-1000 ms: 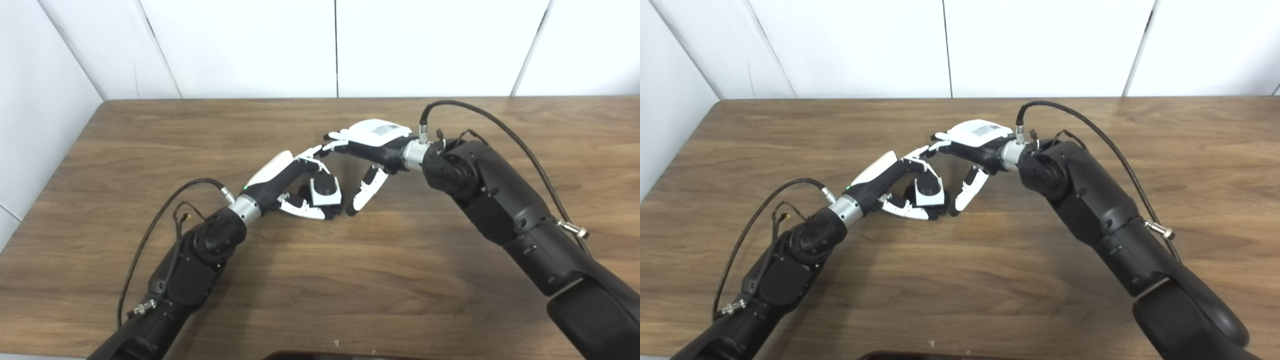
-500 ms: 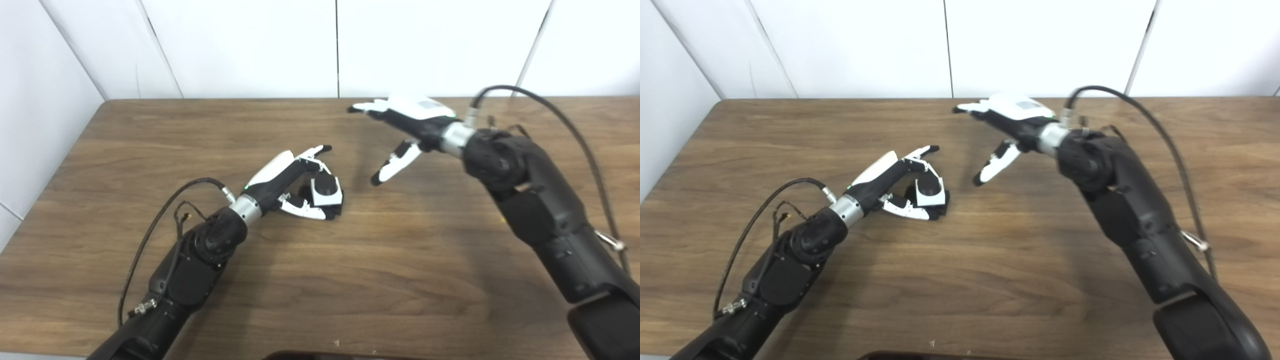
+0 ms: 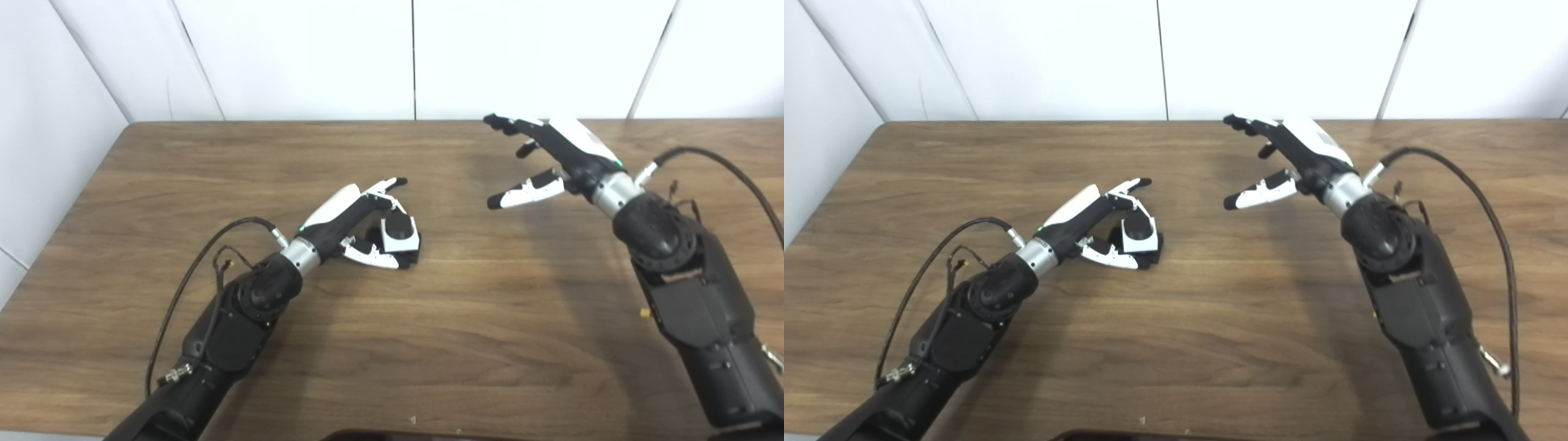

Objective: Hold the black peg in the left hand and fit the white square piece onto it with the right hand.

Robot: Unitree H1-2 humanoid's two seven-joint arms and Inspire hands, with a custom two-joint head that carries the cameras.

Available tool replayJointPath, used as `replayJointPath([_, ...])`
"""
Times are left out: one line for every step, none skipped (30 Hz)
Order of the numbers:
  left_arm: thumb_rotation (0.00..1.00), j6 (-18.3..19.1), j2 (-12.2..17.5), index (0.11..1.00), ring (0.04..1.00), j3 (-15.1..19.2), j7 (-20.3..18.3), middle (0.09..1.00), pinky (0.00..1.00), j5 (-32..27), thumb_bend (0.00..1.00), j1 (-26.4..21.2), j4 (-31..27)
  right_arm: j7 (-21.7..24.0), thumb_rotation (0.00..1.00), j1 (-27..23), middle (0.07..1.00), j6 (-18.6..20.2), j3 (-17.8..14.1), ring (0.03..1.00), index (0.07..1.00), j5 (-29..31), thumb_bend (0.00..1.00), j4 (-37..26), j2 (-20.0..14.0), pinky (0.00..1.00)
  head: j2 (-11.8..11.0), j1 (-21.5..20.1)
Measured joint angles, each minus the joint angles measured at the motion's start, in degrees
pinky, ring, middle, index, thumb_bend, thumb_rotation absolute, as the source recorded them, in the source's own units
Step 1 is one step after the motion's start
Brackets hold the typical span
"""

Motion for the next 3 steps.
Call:
replayJointPath([0.07, -0.10, 0.00, 0.492, 1.000, 0.00, 0.00, 0.989, 0.97, -0.02, 0.52, 0.00, 0.07, -1.25, 0.19, 1.03, 0.858, -0.02, -0.02, 0.855, 0.812, -0.20, 0.75, -0.79, 0.15, 0.72, -0.26, -0.17])
replayJointPath([0.07, -0.15, -0.01, 0.492, 1.000, 0.00, 0.00, 0.989, 0.97, -0.04, 0.52, -0.01, 0.14, -1.91, 0.17, 1.60, 0.857, -0.09, 0.01, 0.858, 0.805, -0.44, 0.75, -1.09, 0.16, 0.73, -0.26, -0.18])
replayJointPath([0.07, -0.20, -0.01, 0.492, 1.000, -0.01, 0.00, 0.989, 0.97, -0.05, 0.52, -0.05, 0.20, -2.63, 0.17, 2.29, 0.856, -0.22, 0.02, 0.859, 0.798, -0.73, 0.75, -1.31, 0.16, 0.73, -0.35, -0.44])
